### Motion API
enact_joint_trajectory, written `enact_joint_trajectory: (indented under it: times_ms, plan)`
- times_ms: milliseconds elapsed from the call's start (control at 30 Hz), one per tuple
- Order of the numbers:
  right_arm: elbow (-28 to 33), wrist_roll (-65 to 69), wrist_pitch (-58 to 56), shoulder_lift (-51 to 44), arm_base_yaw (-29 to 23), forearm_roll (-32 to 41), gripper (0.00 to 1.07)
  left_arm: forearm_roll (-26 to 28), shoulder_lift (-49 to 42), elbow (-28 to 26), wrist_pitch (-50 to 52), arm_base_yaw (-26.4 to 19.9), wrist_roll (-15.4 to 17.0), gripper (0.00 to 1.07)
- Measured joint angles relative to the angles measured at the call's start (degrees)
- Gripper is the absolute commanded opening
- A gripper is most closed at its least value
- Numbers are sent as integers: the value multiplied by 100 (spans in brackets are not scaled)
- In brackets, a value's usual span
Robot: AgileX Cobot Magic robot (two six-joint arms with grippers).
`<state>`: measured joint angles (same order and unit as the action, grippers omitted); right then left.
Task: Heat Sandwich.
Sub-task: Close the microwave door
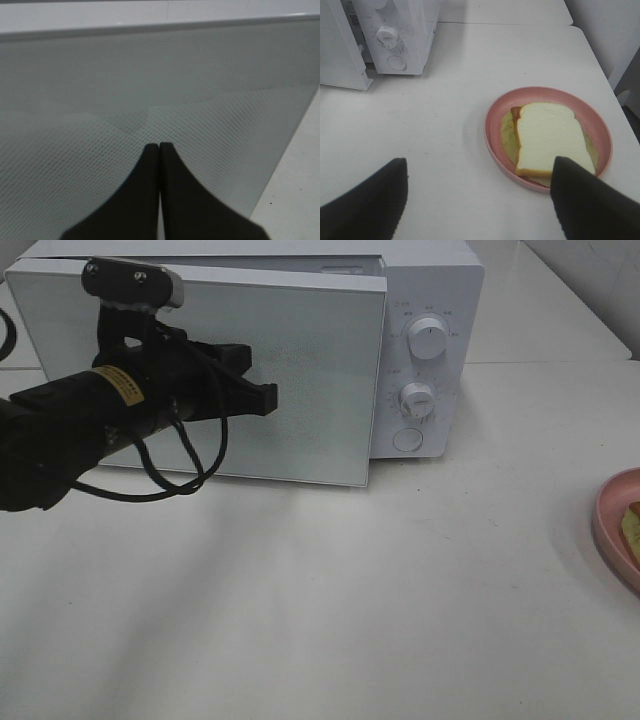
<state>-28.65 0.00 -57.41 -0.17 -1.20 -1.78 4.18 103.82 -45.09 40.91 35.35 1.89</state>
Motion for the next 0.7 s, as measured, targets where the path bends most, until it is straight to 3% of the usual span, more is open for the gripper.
enact_joint_trajectory:
  times_ms: [267,400,567,700]
  plan:
    - [0,0,0,0,0,0,76,166,395,-653,-229,189,-74,0]
    - [0,0,0,0,0,0,76,241,688,-1238,-602,264,-189,0]
    - [0,0,0,0,0,0,76,241,802,-1438,-802,332,-223,0]
    - [0,0,0,0,0,0,76,435,980,-1799,-1008,378,-453,0]
